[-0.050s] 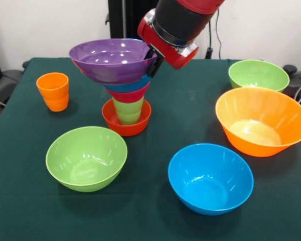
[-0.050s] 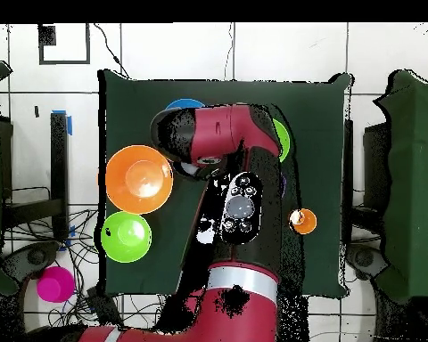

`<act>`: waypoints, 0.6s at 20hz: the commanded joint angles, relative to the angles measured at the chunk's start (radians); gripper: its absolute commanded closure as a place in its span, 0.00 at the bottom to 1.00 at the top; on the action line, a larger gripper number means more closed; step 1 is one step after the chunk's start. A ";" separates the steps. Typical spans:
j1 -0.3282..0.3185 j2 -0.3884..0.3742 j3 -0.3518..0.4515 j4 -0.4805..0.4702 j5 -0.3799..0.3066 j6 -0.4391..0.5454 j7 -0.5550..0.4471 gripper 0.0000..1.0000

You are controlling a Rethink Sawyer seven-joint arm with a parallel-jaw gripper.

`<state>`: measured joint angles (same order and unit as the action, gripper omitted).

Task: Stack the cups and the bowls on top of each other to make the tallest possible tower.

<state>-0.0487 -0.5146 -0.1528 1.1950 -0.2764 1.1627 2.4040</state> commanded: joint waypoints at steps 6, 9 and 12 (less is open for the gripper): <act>0.026 -0.026 0.043 0.039 -0.043 -0.030 -0.056 1.00; 0.028 -0.024 0.039 0.036 -0.039 -0.019 -0.056 1.00; 0.034 -0.023 0.036 0.032 -0.028 0.016 -0.046 1.00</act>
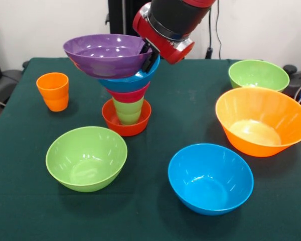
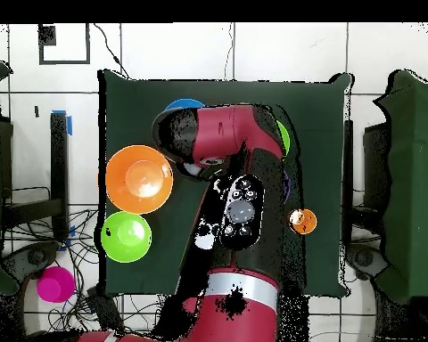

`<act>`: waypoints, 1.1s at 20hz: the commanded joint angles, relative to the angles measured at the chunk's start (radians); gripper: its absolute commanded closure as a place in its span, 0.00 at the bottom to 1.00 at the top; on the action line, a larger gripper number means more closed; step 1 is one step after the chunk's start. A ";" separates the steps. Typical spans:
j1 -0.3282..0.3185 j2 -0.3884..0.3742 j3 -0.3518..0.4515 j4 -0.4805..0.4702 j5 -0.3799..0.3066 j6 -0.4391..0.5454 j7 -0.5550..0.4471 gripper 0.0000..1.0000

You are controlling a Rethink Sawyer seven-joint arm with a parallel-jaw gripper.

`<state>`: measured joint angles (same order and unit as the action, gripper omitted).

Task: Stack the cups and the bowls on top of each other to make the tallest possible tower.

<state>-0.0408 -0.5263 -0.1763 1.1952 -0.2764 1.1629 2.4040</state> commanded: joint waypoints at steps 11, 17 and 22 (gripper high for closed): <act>0.046 -0.011 0.052 0.030 0.016 0.094 0.005 1.00; 0.048 -0.008 0.051 0.030 0.035 0.122 0.019 1.00; 0.049 -0.005 0.048 0.030 0.051 0.154 0.021 1.00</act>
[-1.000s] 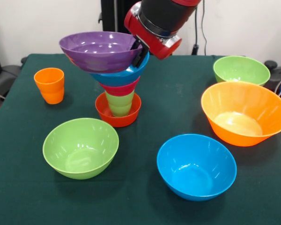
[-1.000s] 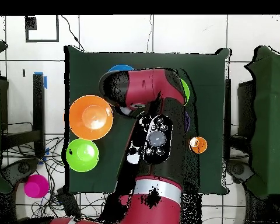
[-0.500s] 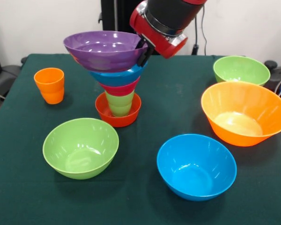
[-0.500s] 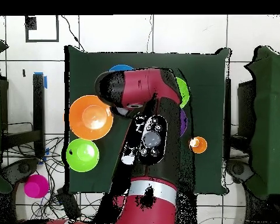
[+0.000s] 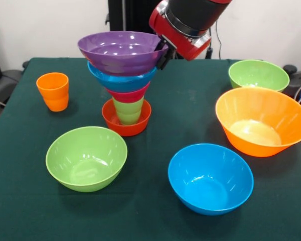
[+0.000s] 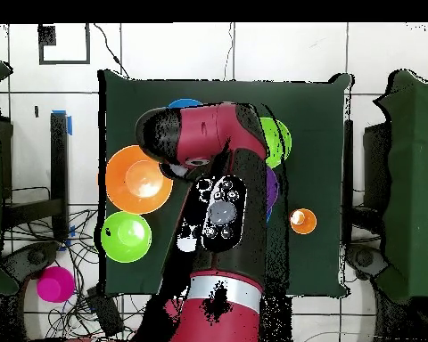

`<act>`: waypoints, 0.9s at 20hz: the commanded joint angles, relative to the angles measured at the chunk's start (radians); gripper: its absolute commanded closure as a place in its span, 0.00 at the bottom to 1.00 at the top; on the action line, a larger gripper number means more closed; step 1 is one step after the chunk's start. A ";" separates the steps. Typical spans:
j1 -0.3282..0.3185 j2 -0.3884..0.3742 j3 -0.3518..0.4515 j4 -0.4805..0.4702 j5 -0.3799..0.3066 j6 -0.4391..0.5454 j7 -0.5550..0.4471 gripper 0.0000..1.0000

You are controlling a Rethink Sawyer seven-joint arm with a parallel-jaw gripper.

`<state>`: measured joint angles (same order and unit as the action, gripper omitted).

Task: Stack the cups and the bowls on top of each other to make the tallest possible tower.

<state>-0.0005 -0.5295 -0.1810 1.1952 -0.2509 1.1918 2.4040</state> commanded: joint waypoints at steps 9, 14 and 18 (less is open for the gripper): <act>0.006 0.015 0.050 0.010 0.014 0.163 -0.001 1.00; 0.007 0.025 0.040 -0.006 -0.011 0.168 -0.012 1.00; 0.012 0.039 0.030 -0.026 -0.022 0.178 -0.009 1.00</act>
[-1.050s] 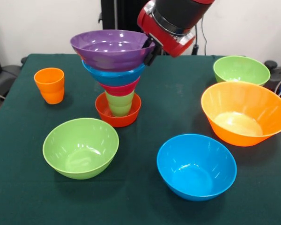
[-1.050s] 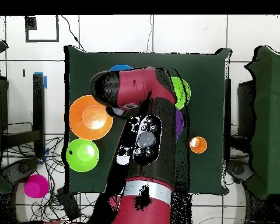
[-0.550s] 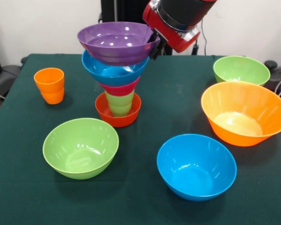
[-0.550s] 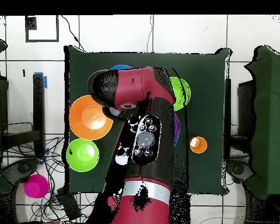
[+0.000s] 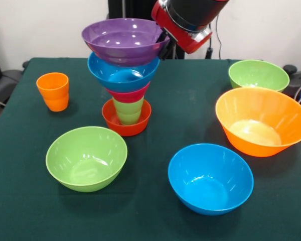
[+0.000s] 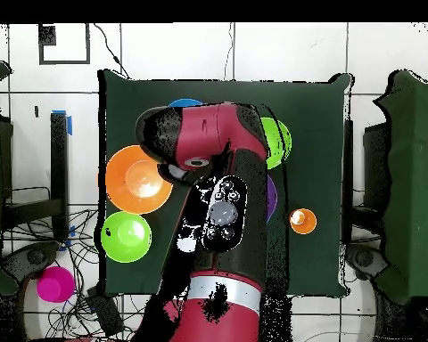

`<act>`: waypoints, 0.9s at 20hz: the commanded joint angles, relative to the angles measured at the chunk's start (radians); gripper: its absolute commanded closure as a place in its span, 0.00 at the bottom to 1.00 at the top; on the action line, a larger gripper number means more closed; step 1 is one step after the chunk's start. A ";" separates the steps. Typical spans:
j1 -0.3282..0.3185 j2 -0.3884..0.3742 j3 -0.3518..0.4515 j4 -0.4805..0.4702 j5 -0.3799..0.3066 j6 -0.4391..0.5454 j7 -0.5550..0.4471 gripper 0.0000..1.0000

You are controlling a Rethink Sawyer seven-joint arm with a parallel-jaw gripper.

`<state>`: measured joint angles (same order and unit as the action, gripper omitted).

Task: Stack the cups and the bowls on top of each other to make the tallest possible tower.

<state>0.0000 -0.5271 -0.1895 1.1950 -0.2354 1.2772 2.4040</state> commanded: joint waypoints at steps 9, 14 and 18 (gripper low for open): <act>0.019 0.047 0.034 -0.040 -0.024 0.092 0.007 1.00; 0.017 0.047 0.036 -0.040 -0.016 0.090 0.003 1.00; 0.016 0.055 0.033 -0.057 -0.020 0.097 0.002 1.00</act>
<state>0.0025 -0.5018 -0.2081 1.1926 -0.2352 1.2772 2.4040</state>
